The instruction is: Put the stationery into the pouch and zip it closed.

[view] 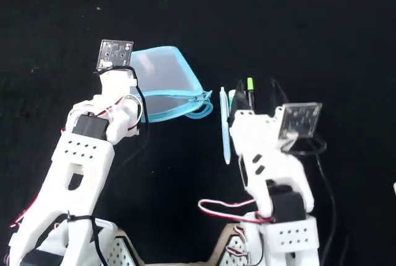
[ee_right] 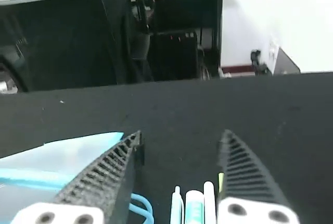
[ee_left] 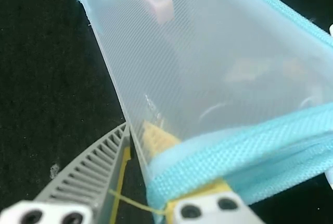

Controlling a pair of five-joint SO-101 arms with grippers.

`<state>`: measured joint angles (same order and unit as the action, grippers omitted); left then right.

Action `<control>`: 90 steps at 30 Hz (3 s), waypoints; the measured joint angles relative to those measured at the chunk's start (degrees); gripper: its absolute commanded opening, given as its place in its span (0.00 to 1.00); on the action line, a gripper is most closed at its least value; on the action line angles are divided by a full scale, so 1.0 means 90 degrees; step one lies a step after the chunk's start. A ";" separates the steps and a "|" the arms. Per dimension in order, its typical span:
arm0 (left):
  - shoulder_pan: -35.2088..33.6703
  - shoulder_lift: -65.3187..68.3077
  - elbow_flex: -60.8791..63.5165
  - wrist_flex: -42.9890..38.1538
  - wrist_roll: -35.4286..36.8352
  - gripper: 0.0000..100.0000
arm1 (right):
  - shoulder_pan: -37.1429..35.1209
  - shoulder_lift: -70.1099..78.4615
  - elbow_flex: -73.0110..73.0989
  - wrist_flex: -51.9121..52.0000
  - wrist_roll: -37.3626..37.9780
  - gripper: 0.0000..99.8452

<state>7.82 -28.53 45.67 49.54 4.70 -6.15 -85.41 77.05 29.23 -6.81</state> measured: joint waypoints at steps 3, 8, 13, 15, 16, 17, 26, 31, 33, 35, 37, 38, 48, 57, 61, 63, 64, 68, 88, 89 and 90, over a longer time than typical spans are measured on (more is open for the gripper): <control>0.0000 0.0000 0.0000 0.0000 0.0000 0.03 | 0.0010 0.1055 -0.0537 0.0000 0.0000 0.11; 0.0000 0.0000 0.0000 0.0000 0.0000 0.03 | 0.0010 0.3331 -0.1592 0.0000 0.0000 0.18; 0.0000 0.0000 0.0000 0.0000 0.0000 0.03 | 0.0010 0.5363 -0.2462 0.0000 -0.0010 0.20; 0.0000 0.0000 0.0000 0.0000 0.0000 0.03 | 0.0020 0.5998 -0.2784 0.0000 -0.0010 0.20; 0.0000 0.0000 0.0000 0.0000 0.0000 0.03 | 0.0020 0.6291 -0.2950 0.0059 -0.0010 0.20; 0.0000 0.0000 0.0000 0.0000 0.0000 0.03 | 0.0020 0.6535 -0.3116 0.0166 -0.0010 0.21; 0.0000 0.0000 0.0000 0.0000 0.0000 0.03 | 0.0020 0.8410 -0.5167 0.2081 -0.0010 0.21; 0.0000 0.0000 0.0000 0.0000 0.0000 0.03 | 0.0020 0.9436 -0.6105 0.2764 -0.0010 0.20; 0.0000 0.0000 0.0000 0.0000 0.0000 0.03 | 0.0020 0.9817 -0.6437 0.2930 -0.0010 0.20; 0.0000 0.0000 0.0000 0.0000 0.0000 0.03 | 0.0029 1.0227 -0.6740 0.3057 0.0039 0.20; 0.0000 0.0000 0.0000 0.0000 0.0000 0.03 | 0.0029 1.0579 -0.6994 0.3155 0.0225 0.20; 0.0000 0.0000 0.0000 0.0000 0.0000 0.03 | 0.0029 1.0784 -0.7140 0.3184 0.0303 0.20; 0.0000 0.0000 0.0000 0.0000 0.0000 0.03 | 0.0039 1.2327 -0.8635 0.3712 0.0459 0.20; 0.0000 0.0000 0.0000 0.0000 0.0000 0.03 | 0.0215 1.3167 -0.9846 0.4435 0.0469 0.01; 0.0000 0.0000 0.0000 0.0000 0.0000 0.03 | 0.0410 1.3167 -1.0002 0.4503 0.0459 0.01; 0.0000 0.0000 0.0000 0.0000 0.0000 0.03 | 0.0459 1.3167 -1.0002 0.4532 0.0459 0.01; 0.0000 0.0000 0.0000 0.0000 0.0000 0.03 | 0.0479 1.3167 -1.0002 0.4552 0.0459 0.01; 0.0000 0.0000 0.0000 0.0000 0.0000 0.03 | 0.0479 1.3148 -0.9983 0.4552 0.0459 0.01; 0.0000 0.0000 0.0000 0.0000 0.0000 0.03 | 0.1836 0.9143 -0.7941 0.4093 0.1006 0.01; 0.0000 0.0000 0.0000 0.0000 0.0000 0.03 | 0.2090 0.9123 -0.7883 0.4093 0.1299 0.01; 0.0000 0.0000 0.0000 0.0000 0.0000 0.03 | 0.2335 0.9123 -0.7785 0.4093 0.1641 0.01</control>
<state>7.82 -28.53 45.67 49.54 4.70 14.86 -3.30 6.99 66.07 7.96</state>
